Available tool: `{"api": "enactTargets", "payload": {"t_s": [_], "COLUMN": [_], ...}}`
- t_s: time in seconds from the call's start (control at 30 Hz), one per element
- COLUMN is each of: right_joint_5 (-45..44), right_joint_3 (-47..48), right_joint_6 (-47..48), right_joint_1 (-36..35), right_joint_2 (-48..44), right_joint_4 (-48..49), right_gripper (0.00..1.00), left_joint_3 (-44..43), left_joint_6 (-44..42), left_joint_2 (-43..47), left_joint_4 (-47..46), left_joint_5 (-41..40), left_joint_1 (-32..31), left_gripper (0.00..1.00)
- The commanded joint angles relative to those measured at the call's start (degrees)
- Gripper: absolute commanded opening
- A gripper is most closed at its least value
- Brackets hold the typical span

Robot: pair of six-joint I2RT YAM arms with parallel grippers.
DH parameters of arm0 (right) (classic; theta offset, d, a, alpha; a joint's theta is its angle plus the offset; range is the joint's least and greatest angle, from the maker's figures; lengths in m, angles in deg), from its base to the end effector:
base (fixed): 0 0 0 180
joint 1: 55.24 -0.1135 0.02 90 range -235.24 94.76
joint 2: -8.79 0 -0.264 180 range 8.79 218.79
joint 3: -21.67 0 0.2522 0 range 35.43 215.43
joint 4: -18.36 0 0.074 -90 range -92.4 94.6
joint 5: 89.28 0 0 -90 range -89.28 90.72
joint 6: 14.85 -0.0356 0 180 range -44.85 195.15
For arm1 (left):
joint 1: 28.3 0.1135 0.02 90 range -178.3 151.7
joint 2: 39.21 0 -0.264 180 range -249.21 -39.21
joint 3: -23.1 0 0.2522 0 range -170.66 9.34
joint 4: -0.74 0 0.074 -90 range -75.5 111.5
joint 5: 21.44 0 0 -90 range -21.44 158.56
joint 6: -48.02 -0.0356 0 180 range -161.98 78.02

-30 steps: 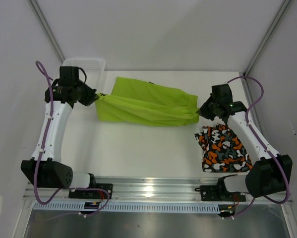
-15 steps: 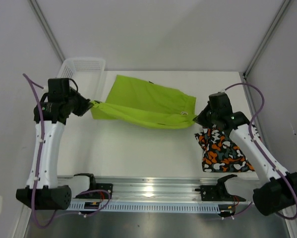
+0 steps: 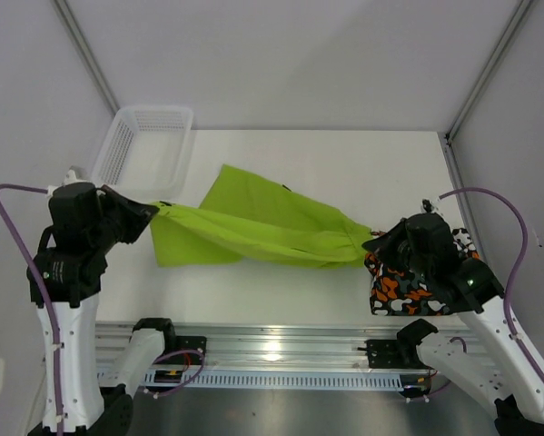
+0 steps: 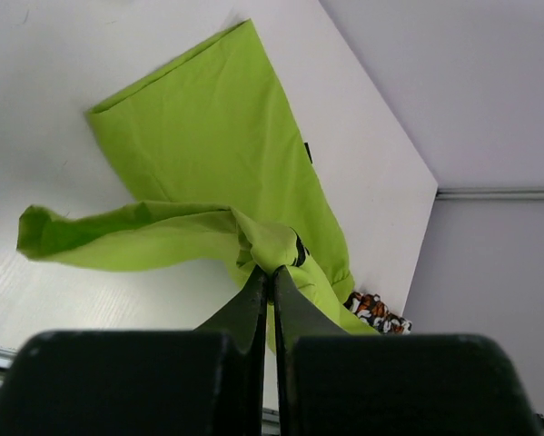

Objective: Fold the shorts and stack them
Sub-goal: Fold the shorts

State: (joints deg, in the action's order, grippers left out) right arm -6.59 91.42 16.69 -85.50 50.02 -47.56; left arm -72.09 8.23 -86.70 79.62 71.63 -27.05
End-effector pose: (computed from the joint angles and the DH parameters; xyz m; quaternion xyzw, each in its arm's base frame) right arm 0.1145 0.0615 0.3415 0.2453 0.8608 0.2683 0.3561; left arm 0.1051 0.0004 0.4379 -0.3662 0.7902 -0.2246 0.4371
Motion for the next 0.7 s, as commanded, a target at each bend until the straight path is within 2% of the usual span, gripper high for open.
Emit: {"api": "enactTargets", "payload": {"t_s": [0.0, 0.1, 0.3, 0.43, 0.67], "right_joint_5": [-2.36, -3.93, -6.58, -5.26, -7.0], "right_joint_3": [0.35, 1.58, -0.61, -0.61, -4.39], "right_joint_6": [-0.61, -1.39, -4.65, -5.7, -10.88], "right_joint_1": [-0.24, -0.32, 0.38, 4.58, 7.76], "right_joint_2": [3.58, 7.98, 10.09, 14.75, 14.4], "right_joint_4": [0.39, -0.05, 3.9, 4.09, 8.57], "right_gripper": [0.0, 0.0, 0.0, 0.0, 0.0], "left_joint_3": [-0.13, -0.4, -4.17, -5.32, -12.51], "left_joint_6": [-2.66, -3.02, -3.9, -3.63, -2.93], "left_joint_2": [-6.47, -9.2, -20.0, -28.51, -41.61], "left_joint_4": [-2.1, -5.26, -10.19, -13.79, -15.99], "left_joint_5": [1.68, 0.28, -0.52, -0.09, 0.01], "left_joint_1": [0.68, 0.68, 0.68, 0.68, 0.5], "left_gripper": [0.0, 0.0, 0.0, 0.0, 0.0]}}
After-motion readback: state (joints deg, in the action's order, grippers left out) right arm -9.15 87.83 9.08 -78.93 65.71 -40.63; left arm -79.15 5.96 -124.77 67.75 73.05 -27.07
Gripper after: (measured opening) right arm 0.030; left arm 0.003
